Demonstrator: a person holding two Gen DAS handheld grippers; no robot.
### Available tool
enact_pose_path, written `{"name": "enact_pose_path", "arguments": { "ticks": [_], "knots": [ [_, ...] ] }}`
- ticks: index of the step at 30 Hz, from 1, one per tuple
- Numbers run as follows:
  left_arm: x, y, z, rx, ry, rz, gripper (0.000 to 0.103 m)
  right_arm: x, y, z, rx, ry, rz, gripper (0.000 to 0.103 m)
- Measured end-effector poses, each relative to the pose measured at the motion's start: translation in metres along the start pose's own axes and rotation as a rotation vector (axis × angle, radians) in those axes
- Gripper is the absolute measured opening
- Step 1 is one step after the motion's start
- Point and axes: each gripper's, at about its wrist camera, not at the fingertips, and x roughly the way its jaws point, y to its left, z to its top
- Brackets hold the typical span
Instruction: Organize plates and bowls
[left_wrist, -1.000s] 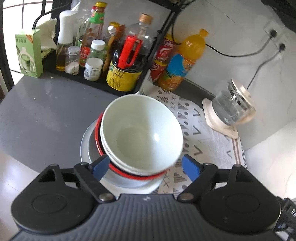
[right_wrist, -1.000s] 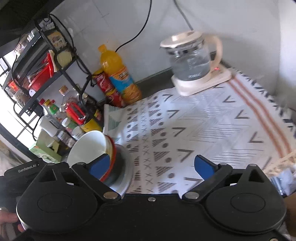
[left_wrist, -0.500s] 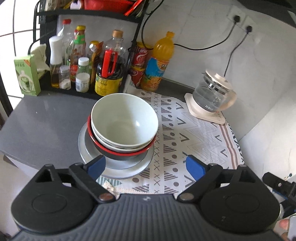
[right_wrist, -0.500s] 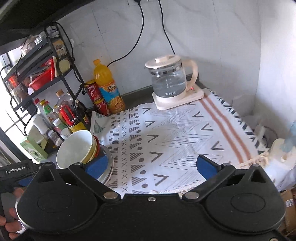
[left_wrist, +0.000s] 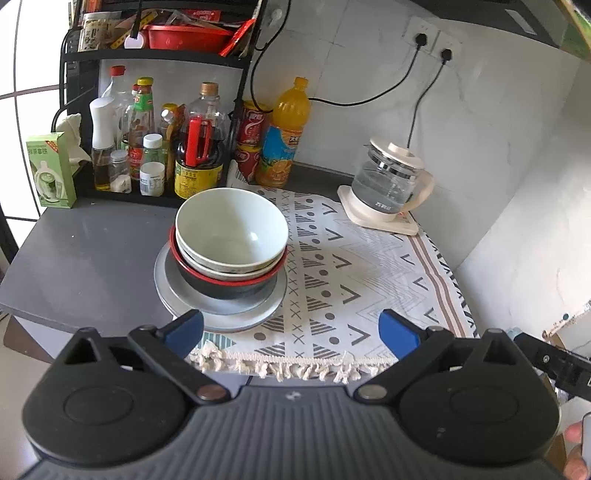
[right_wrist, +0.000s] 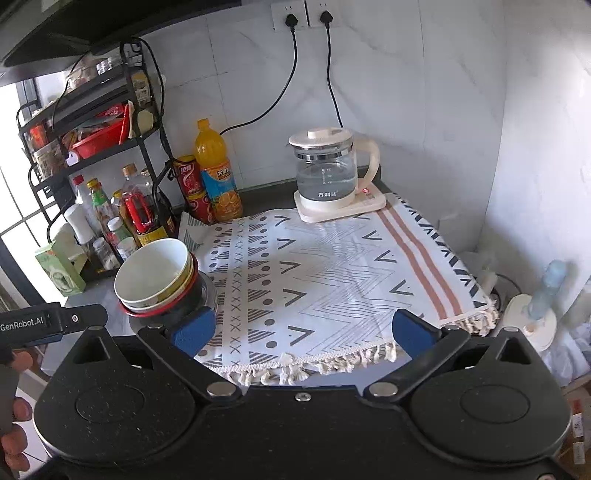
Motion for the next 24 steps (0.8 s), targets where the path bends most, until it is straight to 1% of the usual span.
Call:
{"name": "enact_pose_path", "arguments": {
  "ticks": [2, 5, 8, 13, 16, 21, 24],
  "knots": [
    [-0.006, 0.0, -0.004, 0.01, -0.005, -0.013, 0.103, -0.006, 0.002, -0.004, -0.011, -0.008, -0.009, 0.103],
    [-0.013, 0.0, -0.01, 0.027, -0.009, -0.024, 0.103, -0.013, 0.003, -0.01, -0.02, -0.013, -0.024, 0.103],
    [-0.02, 0.001, -0.019, 0.047, -0.011, -0.026, 0.103, -0.018, 0.005, -0.016, -0.033, -0.02, -0.06, 0.103],
    [-0.031, -0.002, -0.03, 0.078, -0.019, -0.041, 0.103, -0.025, 0.008, -0.027, -0.034, -0.022, -0.052, 0.103],
    [-0.035, -0.002, -0.036, 0.1, -0.03, -0.037, 0.103, -0.03, 0.01, -0.033, -0.033, -0.033, -0.049, 0.103],
    [-0.037, 0.003, -0.045, 0.073, -0.022, -0.046, 0.103, -0.034, 0.008, -0.041, -0.01, -0.05, -0.052, 0.103],
    [-0.04, 0.002, -0.05, 0.093, -0.023, -0.043, 0.103, -0.034, 0.008, -0.044, -0.012, -0.047, -0.042, 0.103]
  ]
}}
